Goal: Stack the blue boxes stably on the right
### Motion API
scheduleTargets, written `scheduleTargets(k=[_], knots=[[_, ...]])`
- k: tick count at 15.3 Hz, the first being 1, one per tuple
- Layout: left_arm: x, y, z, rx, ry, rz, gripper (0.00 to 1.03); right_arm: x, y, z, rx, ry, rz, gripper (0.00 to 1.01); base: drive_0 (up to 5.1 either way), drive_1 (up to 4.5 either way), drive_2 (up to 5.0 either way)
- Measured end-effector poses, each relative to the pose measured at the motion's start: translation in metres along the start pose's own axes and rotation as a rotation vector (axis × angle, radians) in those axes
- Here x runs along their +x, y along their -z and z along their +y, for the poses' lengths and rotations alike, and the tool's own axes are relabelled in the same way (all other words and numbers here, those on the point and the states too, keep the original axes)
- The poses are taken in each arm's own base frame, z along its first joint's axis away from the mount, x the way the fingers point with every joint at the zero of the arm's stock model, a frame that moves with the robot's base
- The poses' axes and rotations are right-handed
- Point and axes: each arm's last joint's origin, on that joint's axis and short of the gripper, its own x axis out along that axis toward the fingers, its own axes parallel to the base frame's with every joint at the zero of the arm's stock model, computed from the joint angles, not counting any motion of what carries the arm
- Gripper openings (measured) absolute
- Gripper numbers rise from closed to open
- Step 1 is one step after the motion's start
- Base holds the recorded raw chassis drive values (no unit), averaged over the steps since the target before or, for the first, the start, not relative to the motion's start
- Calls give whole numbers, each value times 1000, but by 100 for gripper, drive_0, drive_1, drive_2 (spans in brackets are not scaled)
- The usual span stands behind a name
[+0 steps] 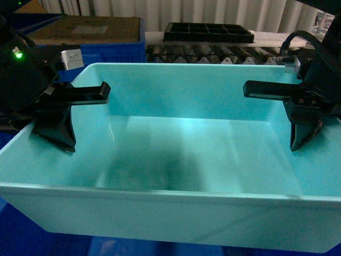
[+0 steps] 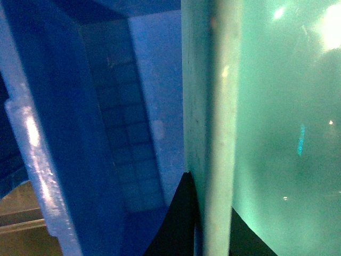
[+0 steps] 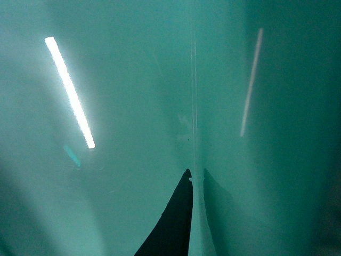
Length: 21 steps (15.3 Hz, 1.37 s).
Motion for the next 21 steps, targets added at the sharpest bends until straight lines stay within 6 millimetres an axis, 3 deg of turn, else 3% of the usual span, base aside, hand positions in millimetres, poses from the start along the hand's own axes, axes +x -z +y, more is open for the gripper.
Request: scheduleTargets(k=[21], knots=[[0, 0, 0, 0, -1, 1, 2, 0, 0, 0, 1, 0, -1, 7, 9, 9, 9]])
